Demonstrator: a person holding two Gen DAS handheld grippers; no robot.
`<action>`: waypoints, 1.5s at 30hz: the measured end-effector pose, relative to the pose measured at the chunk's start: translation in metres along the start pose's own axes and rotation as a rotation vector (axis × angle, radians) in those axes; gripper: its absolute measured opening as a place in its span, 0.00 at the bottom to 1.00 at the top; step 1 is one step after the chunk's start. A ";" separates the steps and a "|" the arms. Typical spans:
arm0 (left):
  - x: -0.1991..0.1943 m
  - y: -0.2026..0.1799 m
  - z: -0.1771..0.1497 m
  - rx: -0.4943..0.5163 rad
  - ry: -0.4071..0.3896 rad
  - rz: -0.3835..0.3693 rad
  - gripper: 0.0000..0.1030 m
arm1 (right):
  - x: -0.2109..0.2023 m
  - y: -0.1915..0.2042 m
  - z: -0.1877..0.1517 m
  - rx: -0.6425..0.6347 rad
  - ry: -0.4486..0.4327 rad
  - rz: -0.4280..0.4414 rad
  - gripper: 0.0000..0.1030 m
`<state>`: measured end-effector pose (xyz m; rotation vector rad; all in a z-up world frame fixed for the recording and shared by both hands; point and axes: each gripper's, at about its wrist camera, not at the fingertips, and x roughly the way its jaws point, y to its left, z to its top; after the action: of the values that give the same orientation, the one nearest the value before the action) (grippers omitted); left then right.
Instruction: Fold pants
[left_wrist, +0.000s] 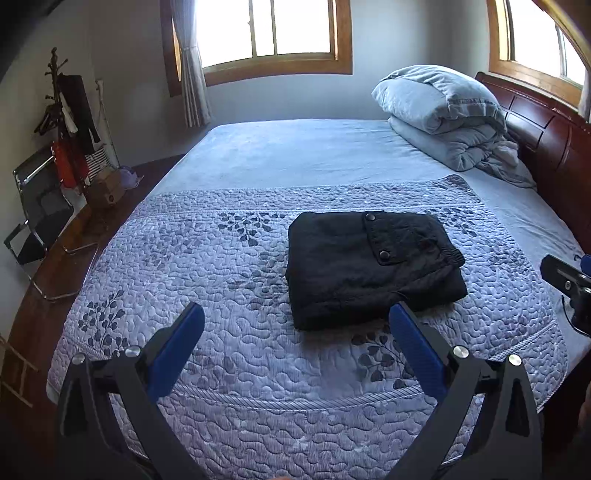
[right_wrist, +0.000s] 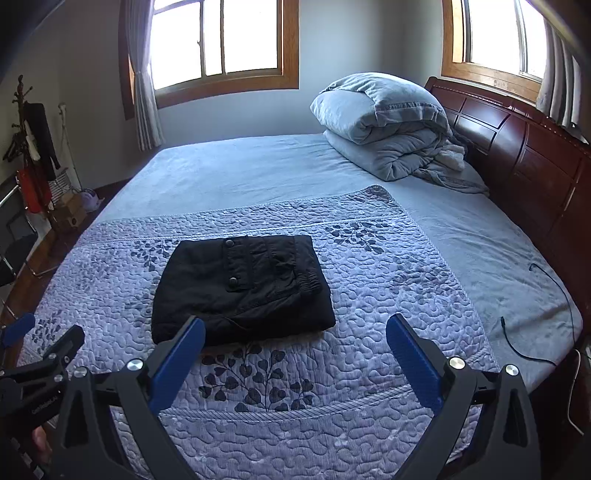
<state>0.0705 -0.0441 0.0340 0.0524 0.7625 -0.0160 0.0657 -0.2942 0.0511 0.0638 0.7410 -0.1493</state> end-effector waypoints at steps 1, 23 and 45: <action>0.002 0.001 0.000 -0.004 0.005 0.000 0.97 | 0.001 0.000 -0.001 -0.001 0.004 0.002 0.96; 0.005 0.009 -0.003 -0.035 0.001 -0.039 0.97 | 0.018 -0.004 -0.008 -0.016 0.038 -0.009 0.96; 0.005 0.007 -0.003 -0.041 -0.004 -0.055 0.97 | 0.020 -0.003 -0.008 -0.036 0.042 -0.019 0.96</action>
<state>0.0727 -0.0367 0.0285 -0.0082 0.7602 -0.0530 0.0746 -0.2988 0.0316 0.0260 0.7860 -0.1530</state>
